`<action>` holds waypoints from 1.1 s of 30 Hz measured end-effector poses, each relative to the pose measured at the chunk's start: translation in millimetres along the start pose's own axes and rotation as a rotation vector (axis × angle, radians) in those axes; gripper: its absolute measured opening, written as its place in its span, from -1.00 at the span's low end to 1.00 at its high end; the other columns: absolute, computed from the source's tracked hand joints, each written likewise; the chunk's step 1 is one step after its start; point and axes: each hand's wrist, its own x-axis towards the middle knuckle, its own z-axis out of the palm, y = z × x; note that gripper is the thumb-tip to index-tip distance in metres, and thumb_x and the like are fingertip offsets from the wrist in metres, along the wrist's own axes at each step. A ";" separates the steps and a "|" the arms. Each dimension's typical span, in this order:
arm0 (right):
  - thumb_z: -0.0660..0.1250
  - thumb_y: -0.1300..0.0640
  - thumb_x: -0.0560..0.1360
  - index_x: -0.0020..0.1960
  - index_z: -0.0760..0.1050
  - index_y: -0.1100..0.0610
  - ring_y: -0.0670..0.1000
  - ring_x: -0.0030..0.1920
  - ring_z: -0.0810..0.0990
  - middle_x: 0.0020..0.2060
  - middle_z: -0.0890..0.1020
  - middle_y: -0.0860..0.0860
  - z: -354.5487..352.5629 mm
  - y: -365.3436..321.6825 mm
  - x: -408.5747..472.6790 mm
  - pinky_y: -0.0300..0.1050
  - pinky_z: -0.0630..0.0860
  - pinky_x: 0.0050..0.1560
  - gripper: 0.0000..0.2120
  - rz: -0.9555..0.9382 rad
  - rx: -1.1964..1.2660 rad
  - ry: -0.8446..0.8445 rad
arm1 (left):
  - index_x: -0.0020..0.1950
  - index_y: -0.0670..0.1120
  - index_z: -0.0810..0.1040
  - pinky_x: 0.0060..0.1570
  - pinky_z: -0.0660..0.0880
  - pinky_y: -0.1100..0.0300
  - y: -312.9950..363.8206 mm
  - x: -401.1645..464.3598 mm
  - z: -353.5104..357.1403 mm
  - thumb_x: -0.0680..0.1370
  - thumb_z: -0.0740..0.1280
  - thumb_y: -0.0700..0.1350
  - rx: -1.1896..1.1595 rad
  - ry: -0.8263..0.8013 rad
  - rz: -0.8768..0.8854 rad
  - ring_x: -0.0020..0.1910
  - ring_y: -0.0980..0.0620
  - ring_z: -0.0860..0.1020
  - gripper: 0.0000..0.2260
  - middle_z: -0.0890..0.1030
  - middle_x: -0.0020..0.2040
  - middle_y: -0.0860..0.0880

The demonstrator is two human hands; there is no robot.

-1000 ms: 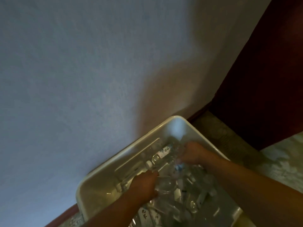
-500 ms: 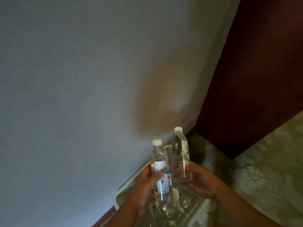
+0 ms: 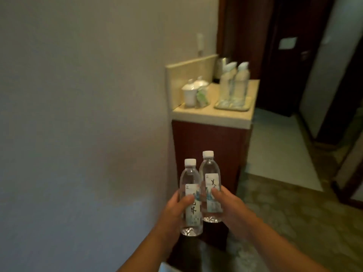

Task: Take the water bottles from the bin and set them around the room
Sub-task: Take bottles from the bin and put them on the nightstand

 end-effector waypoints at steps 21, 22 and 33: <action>0.38 -0.11 0.53 0.32 0.49 0.00 0.07 0.13 0.70 0.15 0.70 0.01 -132.7 -129.0 -563.0 0.09 0.64 0.16 -0.59 -0.454 -0.107 1.280 | 0.17 0.18 0.61 0.11 0.60 -0.22 23.6 -204.0 494.9 0.43 0.46 0.11 0.153 -1.032 0.028 0.07 -0.11 0.69 -0.69 0.71 0.11 -0.02; 0.38 -0.08 0.54 0.29 0.51 0.01 0.04 0.09 0.72 0.10 0.72 0.00 -136.9 -124.8 -601.2 0.01 0.67 0.07 -0.63 -0.461 -0.107 1.321 | 0.12 0.21 0.63 0.12 0.59 -0.22 15.6 -227.9 521.7 0.45 0.47 0.10 0.167 -1.076 0.027 0.09 -0.11 0.68 -0.76 0.71 0.10 -0.01; 0.45 0.00 0.52 0.23 0.55 0.01 0.09 0.11 0.71 0.12 0.71 0.04 -128.7 -57.5 -996.9 0.13 0.61 0.20 -0.69 -0.493 -0.107 1.849 | 0.25 0.11 0.56 0.05 0.57 0.00 -91.1 -533.6 771.5 0.51 0.40 0.09 0.209 -1.681 0.054 0.11 -0.03 0.67 -0.69 0.70 0.13 0.01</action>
